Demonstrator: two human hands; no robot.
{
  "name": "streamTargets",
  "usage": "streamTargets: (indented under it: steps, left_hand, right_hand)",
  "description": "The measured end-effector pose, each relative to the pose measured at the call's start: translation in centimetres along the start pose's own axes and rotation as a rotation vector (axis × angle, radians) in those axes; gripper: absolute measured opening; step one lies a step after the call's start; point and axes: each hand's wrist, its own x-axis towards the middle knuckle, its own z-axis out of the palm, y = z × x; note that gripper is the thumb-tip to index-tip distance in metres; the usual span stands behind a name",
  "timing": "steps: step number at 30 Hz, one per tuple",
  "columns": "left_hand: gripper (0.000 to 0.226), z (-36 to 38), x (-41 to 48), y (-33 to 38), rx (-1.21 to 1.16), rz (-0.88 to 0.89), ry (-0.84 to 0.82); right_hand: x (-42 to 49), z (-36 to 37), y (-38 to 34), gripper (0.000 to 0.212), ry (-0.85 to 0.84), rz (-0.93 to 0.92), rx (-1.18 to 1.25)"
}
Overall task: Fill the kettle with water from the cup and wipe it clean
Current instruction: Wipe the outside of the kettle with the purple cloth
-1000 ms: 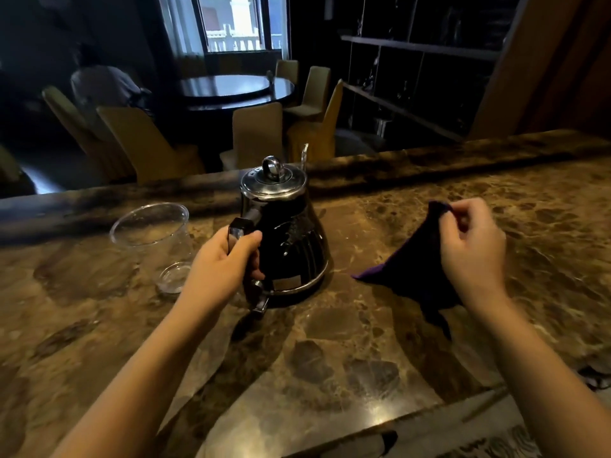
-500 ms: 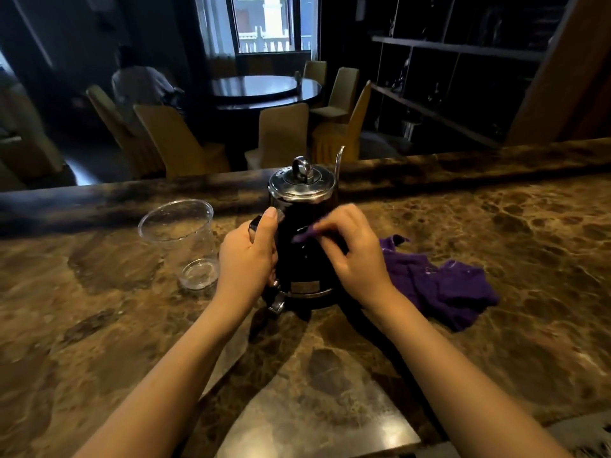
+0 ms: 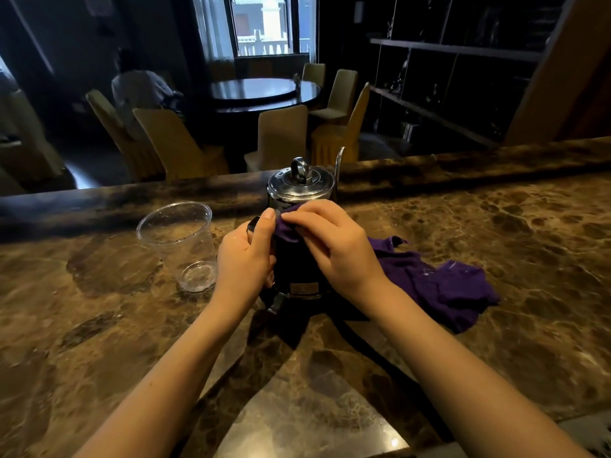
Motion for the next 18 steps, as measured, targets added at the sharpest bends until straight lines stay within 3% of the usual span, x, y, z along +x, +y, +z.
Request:
streamTargets:
  steps: [4, 13, 16, 18]
  left_hand:
    - [0.053, 0.0, -0.1, 0.1, -0.035, -0.015, -0.016]
    - [0.051, 0.0, -0.1, 0.5, -0.01, 0.01, -0.017]
    - [0.052, -0.1, 0.0, 0.2, -0.024, -0.001, -0.016]
    - [0.052, -0.3, 0.1, 0.0, -0.021, -0.01, -0.02]
  right_hand:
    - [-1.4, 1.2, 0.6, 0.013, 0.008, -0.048, -0.109]
    - [-8.4, 1.9, 1.2, 0.007, -0.365, 0.016, -0.339]
    - [-8.3, -0.7, 1.2, 0.008, -0.289, 0.15, -0.294]
    - [-7.7, -3.2, 1.2, 0.009, -0.134, 0.209, -0.304]
